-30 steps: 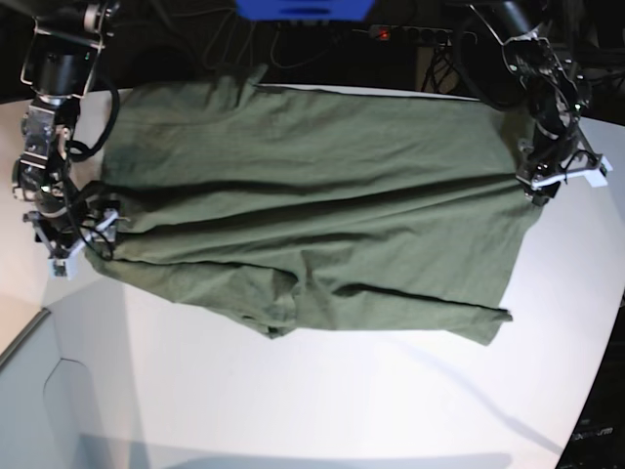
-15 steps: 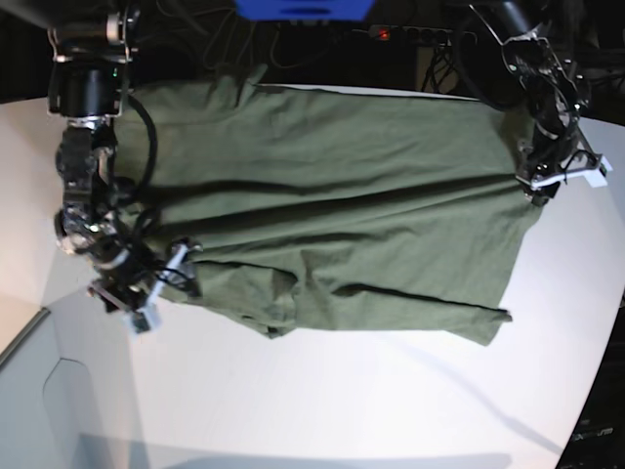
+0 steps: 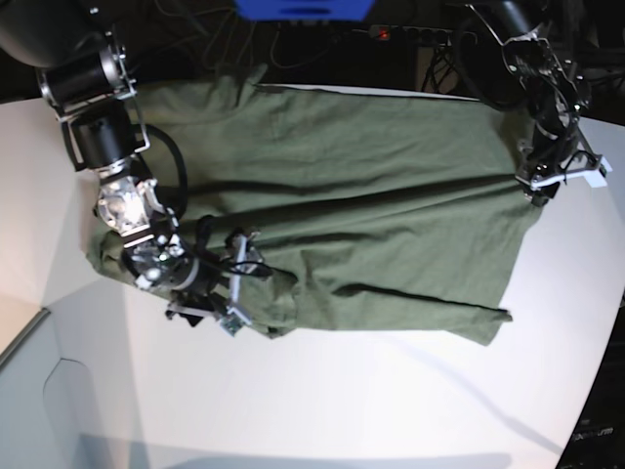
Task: Layout the t-shirt on the table in an organized manner, then fold the t-shirt properly
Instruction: 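Release the right gripper and move it onto the shirt's hem side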
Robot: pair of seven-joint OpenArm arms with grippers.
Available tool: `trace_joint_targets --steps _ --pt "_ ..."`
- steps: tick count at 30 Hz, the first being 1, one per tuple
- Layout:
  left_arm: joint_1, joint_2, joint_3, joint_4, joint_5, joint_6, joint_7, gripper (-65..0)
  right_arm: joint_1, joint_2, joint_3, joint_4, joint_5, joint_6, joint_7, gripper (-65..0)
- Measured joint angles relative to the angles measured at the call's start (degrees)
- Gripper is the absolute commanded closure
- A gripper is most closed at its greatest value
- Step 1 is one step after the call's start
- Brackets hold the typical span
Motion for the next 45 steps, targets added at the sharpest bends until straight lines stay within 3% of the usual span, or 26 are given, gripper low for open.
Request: trace_joint_targets --steps 12,15,20,26,29,35,41,45 --pt "0.0 0.0 0.0 -0.1 0.0 0.0 -0.1 -34.4 0.2 -4.5 -1.0 0.0 0.0 -0.1 0.0 -44.3" --pt "0.0 0.0 0.0 -0.1 0.0 0.0 -0.2 -34.4 0.5 -6.0 -1.0 -0.4 0.1 -0.3 2.7 -44.3" --pt "0.0 -0.5 0.0 -0.1 -0.2 0.0 0.0 -34.4 2.3 -7.0 -1.0 -9.0 0.0 -6.7 6.2 -44.3" --pt "0.0 -0.5 0.0 -0.3 -0.2 0.0 0.0 -34.4 3.2 -7.5 -1.0 -14.7 0.1 -8.8 11.0 -44.1" --pt "0.0 -0.5 0.0 -0.3 -0.2 0.0 0.0 -34.4 3.5 -7.6 -1.0 -14.8 0.1 -9.1 12.5 -38.4" --pt "0.0 -0.5 0.0 -0.3 0.0 0.0 0.0 -34.4 3.4 -8.6 -1.0 -15.0 0.1 -9.1 13.2 -19.0" --pt "0.0 -0.5 0.0 -0.3 0.0 0.0 0.0 -34.4 3.4 -8.9 -1.0 -15.0 0.1 -9.3 13.6 -18.0" --pt "0.0 -0.5 0.0 -0.3 0.0 0.0 0.0 -34.4 3.4 -8.9 -1.0 -15.1 0.1 -9.3 13.6 -6.9"
